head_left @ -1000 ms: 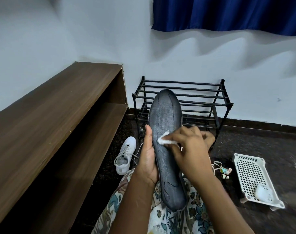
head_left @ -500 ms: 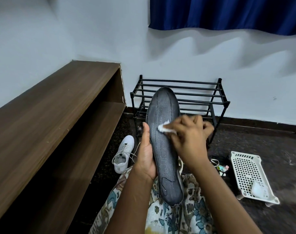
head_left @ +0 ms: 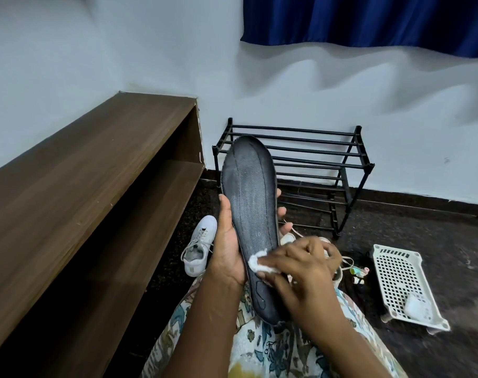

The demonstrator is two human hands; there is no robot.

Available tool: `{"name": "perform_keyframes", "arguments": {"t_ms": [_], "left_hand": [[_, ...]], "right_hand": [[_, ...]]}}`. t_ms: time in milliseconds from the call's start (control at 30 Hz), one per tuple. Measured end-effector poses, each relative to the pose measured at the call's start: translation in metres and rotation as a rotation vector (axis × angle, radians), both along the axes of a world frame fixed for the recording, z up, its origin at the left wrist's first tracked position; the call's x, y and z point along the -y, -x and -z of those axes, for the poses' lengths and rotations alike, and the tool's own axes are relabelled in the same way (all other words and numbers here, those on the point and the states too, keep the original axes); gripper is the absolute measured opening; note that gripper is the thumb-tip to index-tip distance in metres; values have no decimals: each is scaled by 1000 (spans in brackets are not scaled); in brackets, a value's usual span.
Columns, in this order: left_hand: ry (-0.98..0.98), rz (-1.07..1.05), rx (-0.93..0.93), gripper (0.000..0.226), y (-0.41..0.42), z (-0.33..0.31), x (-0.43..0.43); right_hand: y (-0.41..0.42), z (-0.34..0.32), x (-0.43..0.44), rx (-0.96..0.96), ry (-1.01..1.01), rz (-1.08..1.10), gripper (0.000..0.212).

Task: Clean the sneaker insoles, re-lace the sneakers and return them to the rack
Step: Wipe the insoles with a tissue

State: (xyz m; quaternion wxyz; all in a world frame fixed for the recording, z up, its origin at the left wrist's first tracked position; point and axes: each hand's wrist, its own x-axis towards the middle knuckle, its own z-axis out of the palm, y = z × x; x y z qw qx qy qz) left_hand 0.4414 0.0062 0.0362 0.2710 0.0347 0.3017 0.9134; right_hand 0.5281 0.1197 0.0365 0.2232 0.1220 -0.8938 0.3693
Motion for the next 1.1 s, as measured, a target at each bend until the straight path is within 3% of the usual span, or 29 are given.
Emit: {"name": "perform_keyframes", "arguments": {"t_ms": [200,400,533,833,967,1100], "left_hand": [[-36,-31,-24,87,0,-3,2],[-61,-40,-20,83,2,-1,0],[-76,-55,20,84,2,-2,-3],[-34,-11,68,90,-1,-6,-4],[-25,-24,89,93,-1,-6,-4],[-103,-89,76,81,2,-3,-1]], "right_hand": [[-35,15,-8,-33,-29,-68,26],[-40,20,-16,-66,-112,38,23],[-17,8,-17,-97,-186,190,25],[56,-23,-5,-165,-252,244,20],[46,-17,-1,-114,-232,154,21],[5,-4,-8,-59,-205,70,22]]}}
